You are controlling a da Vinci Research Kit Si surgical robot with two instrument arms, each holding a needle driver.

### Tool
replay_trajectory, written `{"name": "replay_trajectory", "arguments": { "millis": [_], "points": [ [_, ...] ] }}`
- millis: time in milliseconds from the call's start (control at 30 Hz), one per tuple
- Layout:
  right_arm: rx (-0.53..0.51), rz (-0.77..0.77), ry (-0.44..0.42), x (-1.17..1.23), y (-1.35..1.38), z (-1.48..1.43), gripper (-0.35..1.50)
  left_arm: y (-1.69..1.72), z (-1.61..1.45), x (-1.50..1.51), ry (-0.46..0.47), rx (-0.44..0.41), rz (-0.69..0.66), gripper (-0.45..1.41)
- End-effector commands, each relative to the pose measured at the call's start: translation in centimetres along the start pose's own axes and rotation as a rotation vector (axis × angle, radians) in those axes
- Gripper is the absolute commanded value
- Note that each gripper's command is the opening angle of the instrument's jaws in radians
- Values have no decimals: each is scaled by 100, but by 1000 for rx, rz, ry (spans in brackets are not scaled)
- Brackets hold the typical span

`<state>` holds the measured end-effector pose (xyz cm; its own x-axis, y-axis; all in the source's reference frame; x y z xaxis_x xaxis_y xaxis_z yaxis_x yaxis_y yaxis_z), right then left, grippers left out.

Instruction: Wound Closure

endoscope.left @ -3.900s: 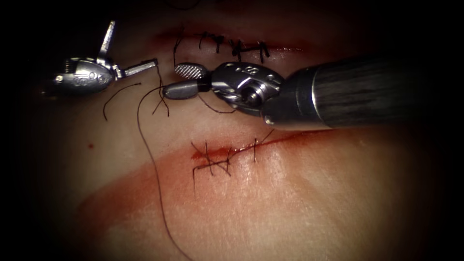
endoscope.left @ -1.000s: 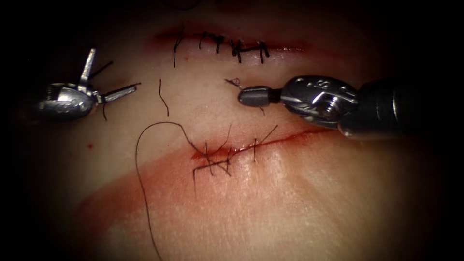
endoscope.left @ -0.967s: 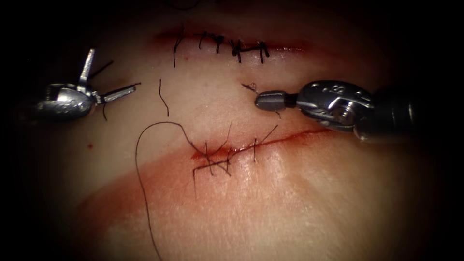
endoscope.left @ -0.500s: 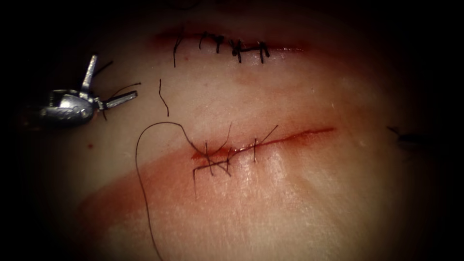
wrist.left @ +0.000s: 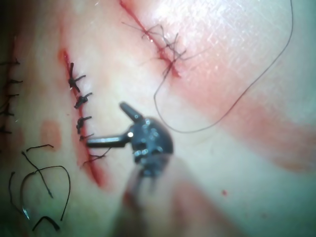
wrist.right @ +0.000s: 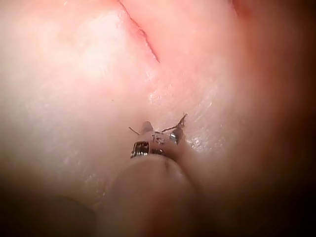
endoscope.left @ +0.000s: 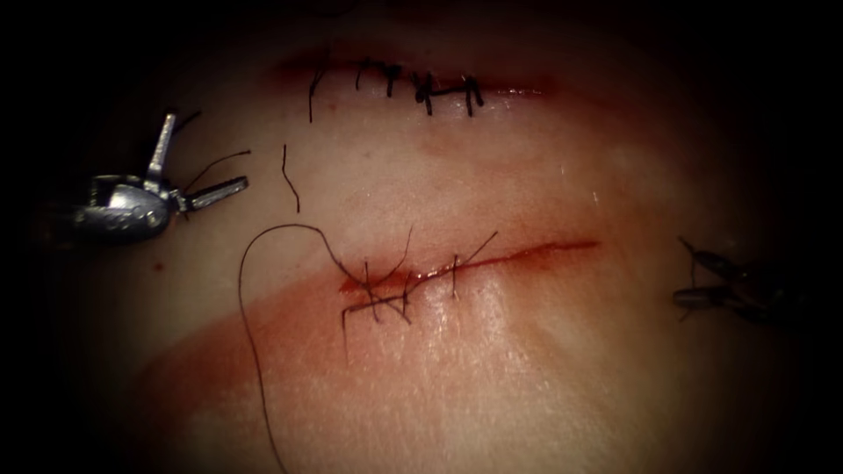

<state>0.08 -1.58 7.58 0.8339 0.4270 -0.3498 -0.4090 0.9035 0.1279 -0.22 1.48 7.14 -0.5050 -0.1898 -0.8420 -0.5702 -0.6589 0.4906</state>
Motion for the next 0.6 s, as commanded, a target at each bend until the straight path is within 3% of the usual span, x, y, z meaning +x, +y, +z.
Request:
{"name": "replay_trajectory", "arguments": {
  "millis": [33,267,433,467,600],
  "points": [
    [9,-3,-4,2,-16,2,146,7,3,-4,3,-2,-1,103],
    [28,14,-36,8,-30,-35,146,5,-5,-8,1,-3,-5,103],
    [67,88,44,23,-24,-63,143,5,-4,-7,0,-2,-5,103],
    [137,142,107,26,-22,-68,141,5,-5,-8,0,-2,-11,103],
    [195,194,153,28,-22,-71,143,6,-6,-8,1,-2,-10,103]
  ]
}}
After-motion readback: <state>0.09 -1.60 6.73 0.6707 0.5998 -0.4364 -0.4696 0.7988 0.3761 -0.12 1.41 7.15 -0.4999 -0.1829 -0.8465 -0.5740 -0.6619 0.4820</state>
